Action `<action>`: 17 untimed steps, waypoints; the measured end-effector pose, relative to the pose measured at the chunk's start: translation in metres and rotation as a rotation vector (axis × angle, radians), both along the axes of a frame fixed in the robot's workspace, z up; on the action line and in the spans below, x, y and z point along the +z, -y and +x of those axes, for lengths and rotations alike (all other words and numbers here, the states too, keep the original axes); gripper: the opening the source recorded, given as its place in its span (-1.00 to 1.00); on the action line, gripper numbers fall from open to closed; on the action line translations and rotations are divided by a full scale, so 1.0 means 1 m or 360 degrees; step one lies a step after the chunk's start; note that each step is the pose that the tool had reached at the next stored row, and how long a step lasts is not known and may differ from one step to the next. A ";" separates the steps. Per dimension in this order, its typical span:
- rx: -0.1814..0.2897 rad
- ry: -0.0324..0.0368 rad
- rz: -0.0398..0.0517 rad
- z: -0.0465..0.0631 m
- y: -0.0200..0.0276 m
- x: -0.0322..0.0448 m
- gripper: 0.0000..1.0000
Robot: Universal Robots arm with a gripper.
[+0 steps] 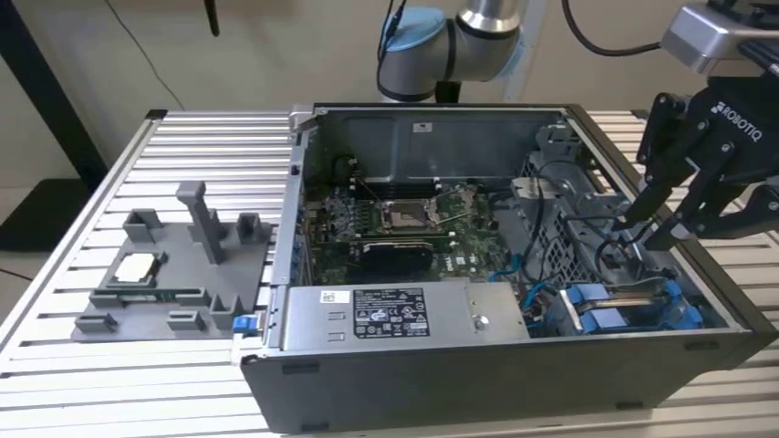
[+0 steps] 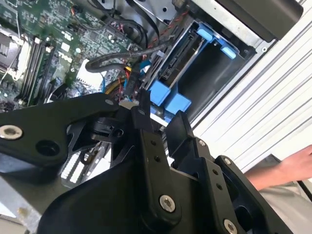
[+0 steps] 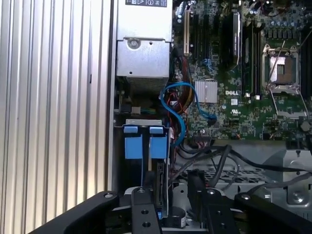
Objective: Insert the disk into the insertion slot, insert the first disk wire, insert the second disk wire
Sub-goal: 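Insert the first disk wire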
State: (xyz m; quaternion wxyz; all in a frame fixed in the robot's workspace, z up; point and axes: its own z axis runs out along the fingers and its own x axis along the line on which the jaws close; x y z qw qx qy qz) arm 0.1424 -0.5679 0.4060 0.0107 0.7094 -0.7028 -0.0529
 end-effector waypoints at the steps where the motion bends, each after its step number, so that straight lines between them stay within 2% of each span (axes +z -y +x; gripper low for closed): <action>1: 0.0002 0.0006 0.0007 -0.001 -0.0003 -0.0004 -0.18; 2: 0.0003 0.0011 0.0016 -0.001 -0.0004 -0.0005 -0.18; 5: 0.0004 0.0012 0.0018 -0.001 -0.0005 -0.0006 -0.18; 6: 0.0004 0.0019 0.0024 -0.002 -0.0005 -0.0007 -0.18; 11: 0.0005 0.0061 0.0093 -0.005 -0.0031 -0.0009 -0.18; 12: 0.0005 0.0072 0.0101 -0.006 -0.0035 -0.0015 -0.18; 15: 0.0009 0.0104 0.0105 -0.008 -0.0035 -0.0043 -0.18; 17: 0.0011 0.0119 0.0106 -0.010 -0.0037 -0.0066 -0.18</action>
